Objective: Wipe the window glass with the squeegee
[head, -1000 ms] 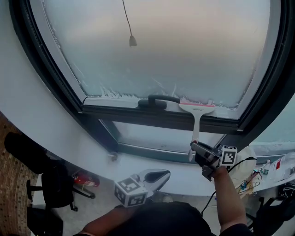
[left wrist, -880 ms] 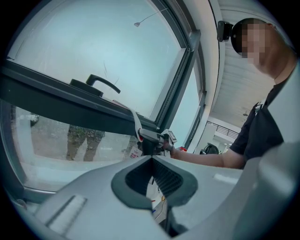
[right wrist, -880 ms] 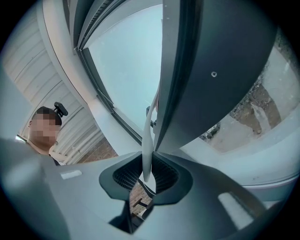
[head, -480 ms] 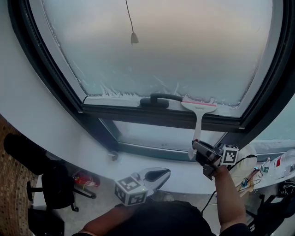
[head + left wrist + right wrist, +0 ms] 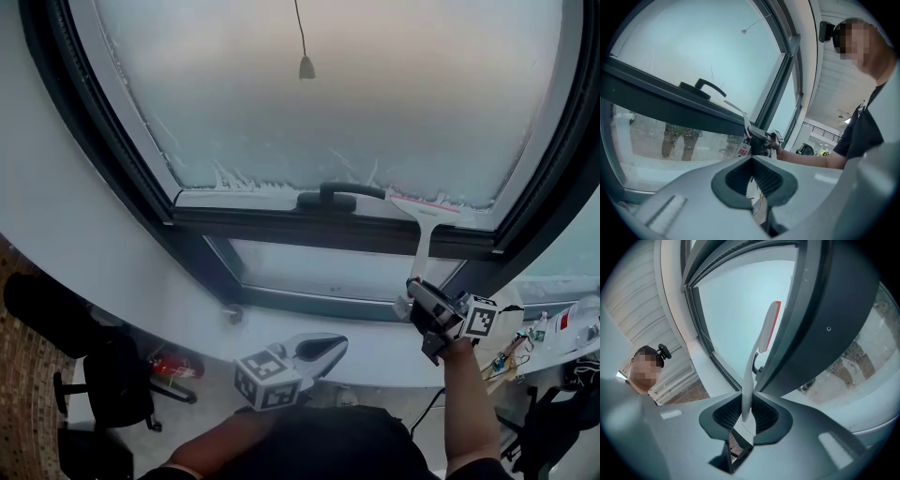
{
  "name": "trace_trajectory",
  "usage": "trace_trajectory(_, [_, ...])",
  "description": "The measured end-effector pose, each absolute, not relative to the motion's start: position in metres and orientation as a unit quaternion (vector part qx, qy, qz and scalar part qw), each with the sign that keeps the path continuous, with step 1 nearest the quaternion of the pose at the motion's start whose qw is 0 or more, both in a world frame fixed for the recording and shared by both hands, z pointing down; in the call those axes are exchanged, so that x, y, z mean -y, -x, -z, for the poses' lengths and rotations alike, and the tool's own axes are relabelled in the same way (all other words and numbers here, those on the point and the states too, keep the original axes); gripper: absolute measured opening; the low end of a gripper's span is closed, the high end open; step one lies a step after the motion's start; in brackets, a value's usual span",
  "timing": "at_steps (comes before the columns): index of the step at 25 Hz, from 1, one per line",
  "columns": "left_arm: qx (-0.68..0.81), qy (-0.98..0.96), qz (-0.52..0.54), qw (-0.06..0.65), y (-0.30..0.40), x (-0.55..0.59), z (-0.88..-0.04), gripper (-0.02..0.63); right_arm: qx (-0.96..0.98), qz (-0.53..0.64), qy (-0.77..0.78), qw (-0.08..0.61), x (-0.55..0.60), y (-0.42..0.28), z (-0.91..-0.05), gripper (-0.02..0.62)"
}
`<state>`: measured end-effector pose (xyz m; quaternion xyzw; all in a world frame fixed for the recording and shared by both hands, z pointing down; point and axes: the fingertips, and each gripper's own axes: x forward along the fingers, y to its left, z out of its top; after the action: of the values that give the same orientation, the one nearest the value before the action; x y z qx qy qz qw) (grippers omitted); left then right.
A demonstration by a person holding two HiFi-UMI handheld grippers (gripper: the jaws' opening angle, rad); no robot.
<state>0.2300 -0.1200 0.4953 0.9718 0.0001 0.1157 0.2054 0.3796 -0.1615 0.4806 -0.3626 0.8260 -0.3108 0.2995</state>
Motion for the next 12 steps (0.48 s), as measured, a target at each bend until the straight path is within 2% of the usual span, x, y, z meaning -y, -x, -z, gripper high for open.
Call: trace_trajectory(12, [-0.009,-0.971,-0.114,0.210,-0.140,0.131,-0.485,0.000,-0.775,0.279,0.465,0.323,0.124,-0.311,-0.470,0.089])
